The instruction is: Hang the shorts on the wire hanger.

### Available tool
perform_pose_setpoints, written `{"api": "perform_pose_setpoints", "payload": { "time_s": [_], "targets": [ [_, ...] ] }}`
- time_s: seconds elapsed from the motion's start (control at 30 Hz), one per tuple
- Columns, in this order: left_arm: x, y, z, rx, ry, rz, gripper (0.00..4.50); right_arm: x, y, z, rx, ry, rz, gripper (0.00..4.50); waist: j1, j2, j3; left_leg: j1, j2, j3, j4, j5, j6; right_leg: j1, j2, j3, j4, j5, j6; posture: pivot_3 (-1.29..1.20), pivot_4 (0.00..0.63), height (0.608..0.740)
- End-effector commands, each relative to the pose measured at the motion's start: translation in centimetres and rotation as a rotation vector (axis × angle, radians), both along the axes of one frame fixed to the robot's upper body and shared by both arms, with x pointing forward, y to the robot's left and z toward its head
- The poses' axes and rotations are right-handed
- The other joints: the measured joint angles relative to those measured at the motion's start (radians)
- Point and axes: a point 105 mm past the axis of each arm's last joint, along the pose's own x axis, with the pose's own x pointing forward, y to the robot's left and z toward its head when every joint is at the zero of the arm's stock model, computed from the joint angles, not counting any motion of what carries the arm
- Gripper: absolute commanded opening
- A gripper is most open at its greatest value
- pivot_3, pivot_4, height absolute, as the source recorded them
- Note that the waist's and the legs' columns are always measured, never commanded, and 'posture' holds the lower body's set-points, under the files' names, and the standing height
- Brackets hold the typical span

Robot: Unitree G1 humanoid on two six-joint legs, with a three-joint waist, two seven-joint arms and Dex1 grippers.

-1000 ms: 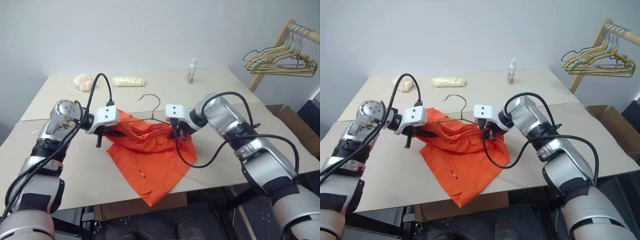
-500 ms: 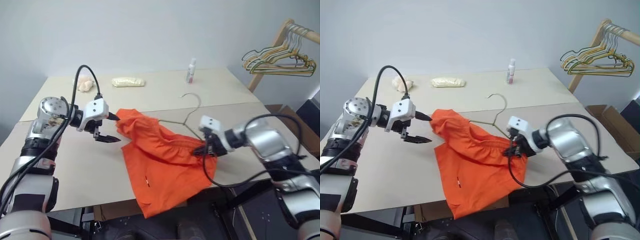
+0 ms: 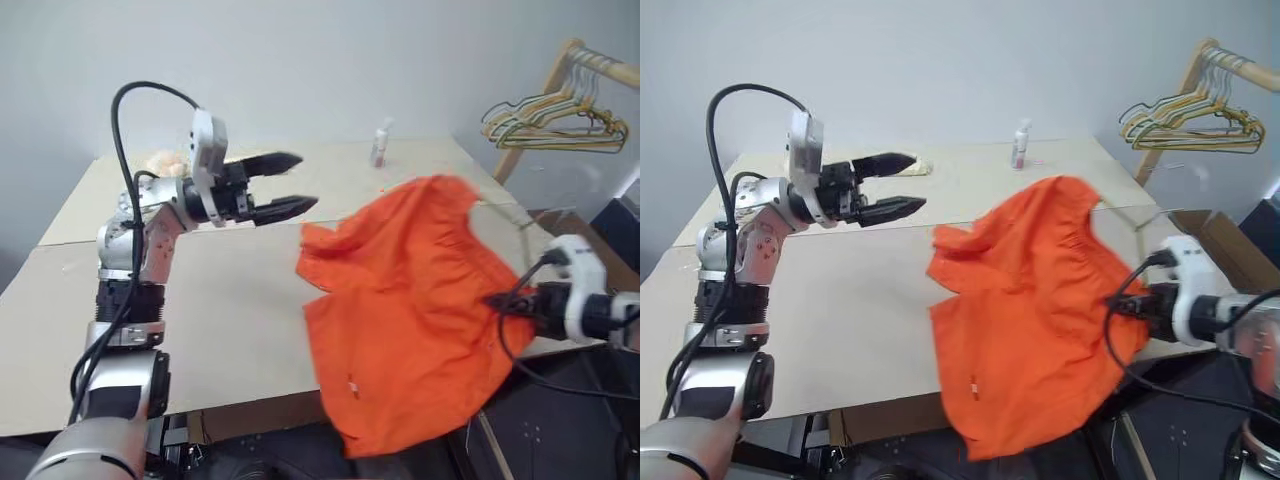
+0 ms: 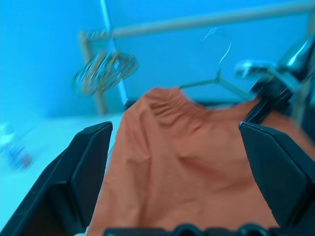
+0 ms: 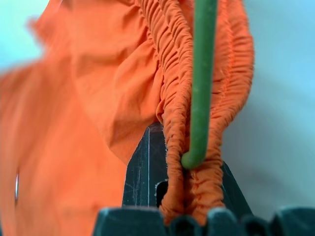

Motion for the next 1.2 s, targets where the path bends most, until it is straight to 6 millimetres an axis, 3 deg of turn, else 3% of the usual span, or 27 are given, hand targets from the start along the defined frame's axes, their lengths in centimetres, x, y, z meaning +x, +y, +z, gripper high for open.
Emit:
{"api": "perform_pose_setpoints", "payload": {
  "time_s": [0.03,0.23,0.4,0.73,0.87,1.2],
  "targets": [
    [-1.5,-0.6,2.1,-0.050,-0.051,-0.067,4.47,1.3,-3.2,1.5,0.018,-0.123,-0.315,0.03,-0.029,0.001,-0.001,0.002,0.000,0.000,-0.002,0.000,0.000,0.000,0.001,0.002,0.000,0.000,0.000,-0.38,0.000,0.740],
    [-2.4,-0.7,2.6,-0.058,-0.055,-0.113,4.47,2.9,-6.5,2.4,0.141,-0.161,-0.736,0.03,-0.097,0.008,-0.004,0.006,-0.003,-0.001,-0.010,0.003,-0.003,0.000,0.002,0.010,0.002,0.000,0.000,-0.38,0.000,0.740],
    [-2.3,-0.1,2.5,-0.052,-0.050,-0.094,4.47,3.9,-7.7,4.3,0.241,-0.147,-0.880,0.03,-0.123,0.010,-0.005,0.007,-0.003,-0.001,-0.010,0.004,-0.003,0.001,0.003,0.013,0.001,0.000,0.000,-0.37,0.000,0.740],
    [-2.2,0.2,2.3,-0.030,-0.046,-0.079,4.47,7.5,-6.6,8.2,0.458,-0.022,-0.929,0.03,-0.164,0.015,-0.004,0.010,-0.003,0.002,-0.013,0.004,-0.002,0.002,0.006,0.023,-0.002,0.000,0.001,-0.37,0.000,0.740],
    [-2.3,0.1,2.4,-0.022,-0.046,-0.083,4.47,8.9,-7.5,8.9,0.512,-0.038,-0.970,0.03,-0.165,0.015,-0.004,0.009,-0.004,0.001,-0.014,0.004,-0.002,0.003,0.009,0.030,-0.004,-0.001,0.002,-0.36,0.000,0.740],
    [-2.4,-0.1,2.2,0.003,-0.036,-0.100,4.47,11.0,-9.1,13.1,0.589,-0.145,-1.060,0.03,-0.182,0.018,-0.002,0.012,-0.006,0.004,-0.020,0.006,-0.002,0.004,0.009,0.034,-0.006,-0.002,0.003,-0.37,0.000,0.740]
  ]
}}
